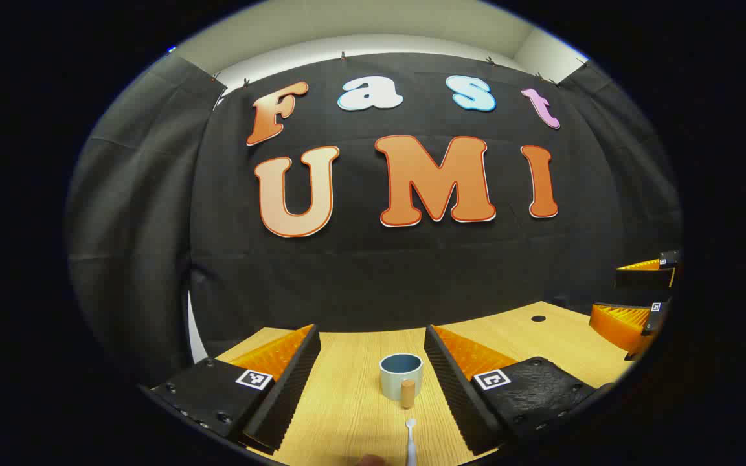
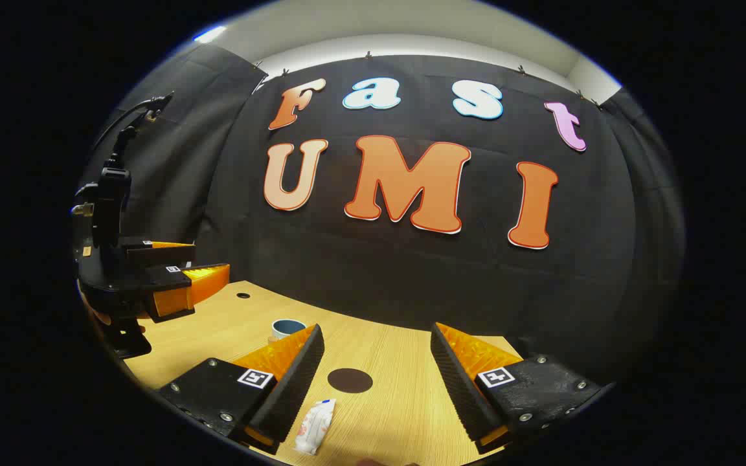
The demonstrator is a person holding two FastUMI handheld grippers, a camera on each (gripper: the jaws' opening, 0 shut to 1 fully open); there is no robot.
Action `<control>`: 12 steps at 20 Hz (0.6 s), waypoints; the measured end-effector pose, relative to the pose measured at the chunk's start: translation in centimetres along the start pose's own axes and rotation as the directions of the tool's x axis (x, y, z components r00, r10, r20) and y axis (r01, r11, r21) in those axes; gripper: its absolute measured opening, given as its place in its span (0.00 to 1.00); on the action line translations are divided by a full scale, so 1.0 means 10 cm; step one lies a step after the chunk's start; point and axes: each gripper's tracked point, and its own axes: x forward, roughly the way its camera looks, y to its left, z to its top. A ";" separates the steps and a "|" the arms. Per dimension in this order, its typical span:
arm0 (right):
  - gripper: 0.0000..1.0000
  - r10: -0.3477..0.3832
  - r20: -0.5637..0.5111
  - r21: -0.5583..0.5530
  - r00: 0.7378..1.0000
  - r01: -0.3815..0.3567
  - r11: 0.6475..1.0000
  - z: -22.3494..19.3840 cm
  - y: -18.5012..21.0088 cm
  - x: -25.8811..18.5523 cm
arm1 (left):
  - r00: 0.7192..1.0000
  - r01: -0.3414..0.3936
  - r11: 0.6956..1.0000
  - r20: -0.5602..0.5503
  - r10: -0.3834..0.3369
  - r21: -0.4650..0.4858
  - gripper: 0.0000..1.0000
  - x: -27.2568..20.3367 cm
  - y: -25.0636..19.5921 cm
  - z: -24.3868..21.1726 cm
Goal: Put the toothbrush and toothpaste on the desktop into the cup, then pick up the cup and place it on the coaster on the desktop.
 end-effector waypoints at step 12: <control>0.98 0.023 -0.005 0.031 1.000 -0.023 0.999 0.10 0.01 0.04 | 1.000 0.011 1.000 0.026 -0.011 0.004 1.00 0.05 0.03 0.26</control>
